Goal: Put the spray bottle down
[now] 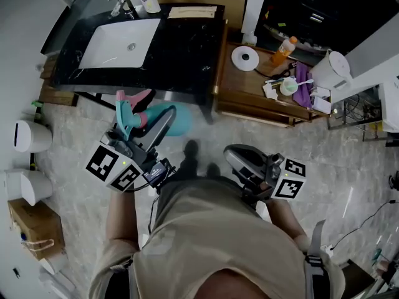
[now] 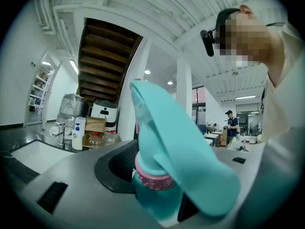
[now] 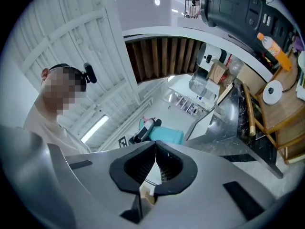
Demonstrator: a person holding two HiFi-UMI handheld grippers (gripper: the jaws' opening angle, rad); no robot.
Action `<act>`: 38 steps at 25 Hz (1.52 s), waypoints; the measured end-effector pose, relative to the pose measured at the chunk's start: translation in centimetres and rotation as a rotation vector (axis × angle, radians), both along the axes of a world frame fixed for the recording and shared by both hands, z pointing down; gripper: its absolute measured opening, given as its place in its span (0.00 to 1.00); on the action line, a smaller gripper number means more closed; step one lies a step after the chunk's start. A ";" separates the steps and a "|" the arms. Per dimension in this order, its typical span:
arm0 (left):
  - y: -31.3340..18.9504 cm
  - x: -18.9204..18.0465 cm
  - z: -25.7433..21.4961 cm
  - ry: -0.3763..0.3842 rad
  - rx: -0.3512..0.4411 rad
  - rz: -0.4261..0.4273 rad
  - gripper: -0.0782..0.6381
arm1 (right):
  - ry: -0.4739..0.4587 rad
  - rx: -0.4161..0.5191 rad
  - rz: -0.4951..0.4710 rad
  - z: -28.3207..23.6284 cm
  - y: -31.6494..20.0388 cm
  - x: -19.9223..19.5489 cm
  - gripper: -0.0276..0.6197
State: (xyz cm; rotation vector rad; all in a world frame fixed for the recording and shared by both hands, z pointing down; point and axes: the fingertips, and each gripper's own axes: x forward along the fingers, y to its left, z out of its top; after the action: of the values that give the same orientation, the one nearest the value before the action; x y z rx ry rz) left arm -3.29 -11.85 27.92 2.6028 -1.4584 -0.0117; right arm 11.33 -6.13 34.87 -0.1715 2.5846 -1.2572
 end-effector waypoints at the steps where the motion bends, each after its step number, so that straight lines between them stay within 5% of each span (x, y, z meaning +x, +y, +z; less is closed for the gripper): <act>1: -0.3 0.0 0.0 -0.007 0.003 0.002 0.45 | 0.001 0.001 0.009 0.0 -0.1 0.1 0.08; 38: -18.3 -5.4 5.4 -0.055 -0.043 0.180 0.45 | 0.170 -0.039 0.223 0.9 -11.0 -4.5 0.08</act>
State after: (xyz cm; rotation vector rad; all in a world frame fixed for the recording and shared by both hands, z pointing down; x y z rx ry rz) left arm -8.72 -30.18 33.33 2.7081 -1.2209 0.1117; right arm 6.86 -17.09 35.73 -0.5814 2.5910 -1.2598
